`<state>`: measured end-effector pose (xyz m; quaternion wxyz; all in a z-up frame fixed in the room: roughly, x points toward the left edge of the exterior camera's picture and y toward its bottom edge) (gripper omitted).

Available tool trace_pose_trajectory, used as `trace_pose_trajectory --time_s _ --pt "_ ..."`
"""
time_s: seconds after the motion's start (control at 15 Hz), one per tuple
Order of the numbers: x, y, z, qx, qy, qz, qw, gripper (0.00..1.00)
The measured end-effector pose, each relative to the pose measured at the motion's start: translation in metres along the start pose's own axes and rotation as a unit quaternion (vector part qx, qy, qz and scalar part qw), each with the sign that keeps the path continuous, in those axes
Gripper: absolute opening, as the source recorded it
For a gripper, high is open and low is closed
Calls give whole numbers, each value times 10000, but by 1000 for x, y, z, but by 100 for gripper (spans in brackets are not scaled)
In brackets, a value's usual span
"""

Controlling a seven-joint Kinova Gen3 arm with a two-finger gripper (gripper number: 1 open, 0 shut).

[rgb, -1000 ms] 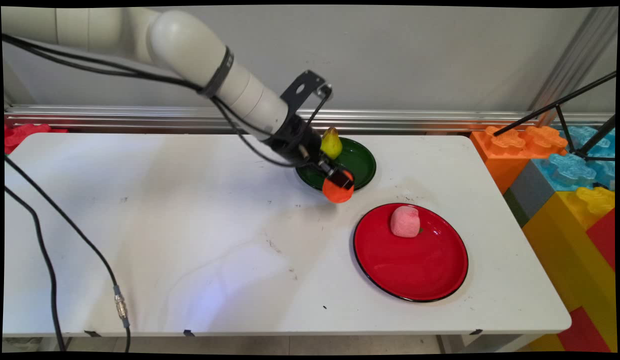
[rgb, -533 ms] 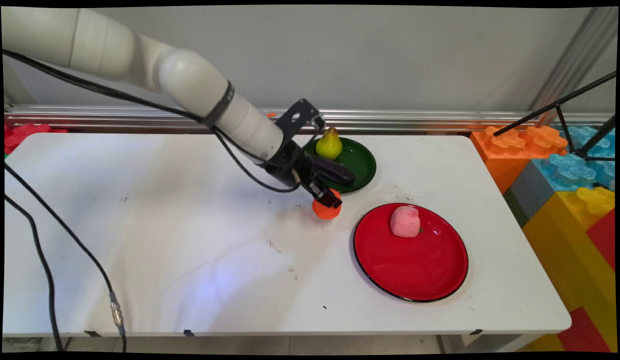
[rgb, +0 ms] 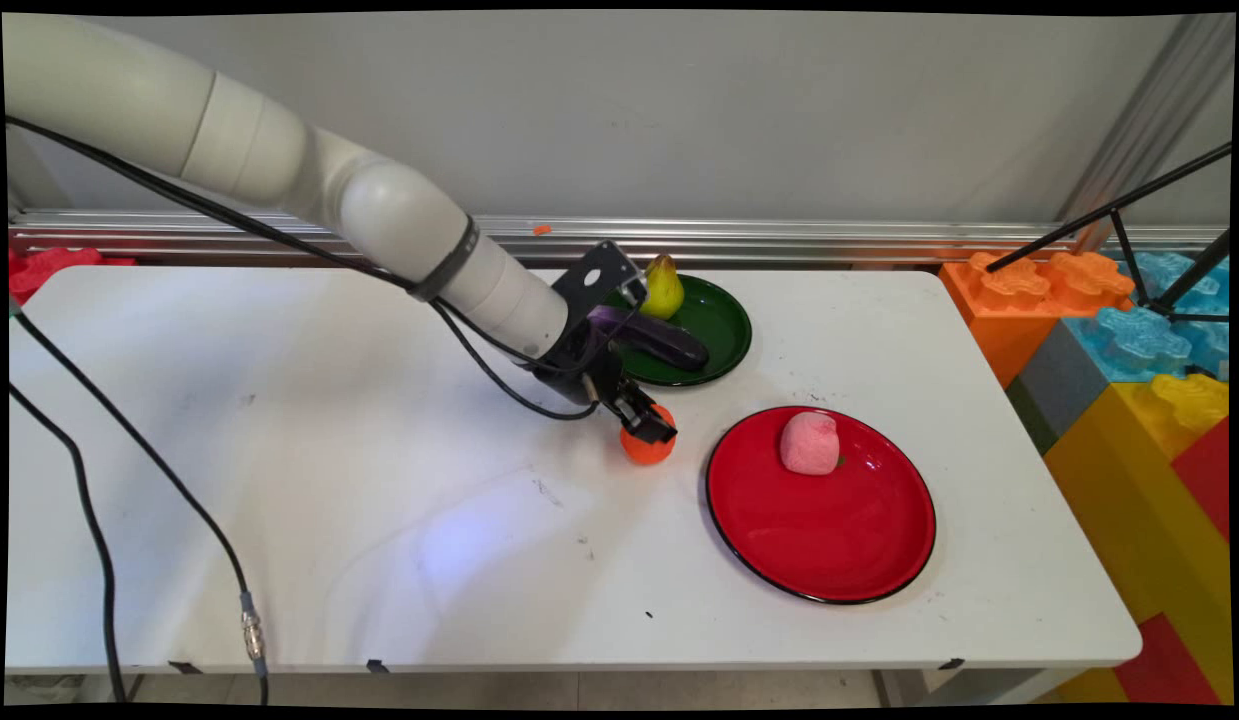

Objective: Place the picked object on the table

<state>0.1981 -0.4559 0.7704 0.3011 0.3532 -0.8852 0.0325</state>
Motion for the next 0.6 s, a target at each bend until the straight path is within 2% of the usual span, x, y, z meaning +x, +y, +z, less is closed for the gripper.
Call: trace_pose_trajectory --time_s 0.27,0.33,0.6 --pt "-5 -1 7 -28 1 115 9999 0" --pt "-6 -1 8 -37 0 152 9999 100" --pt "-5 -1 9 -60 23 292 9996 100"
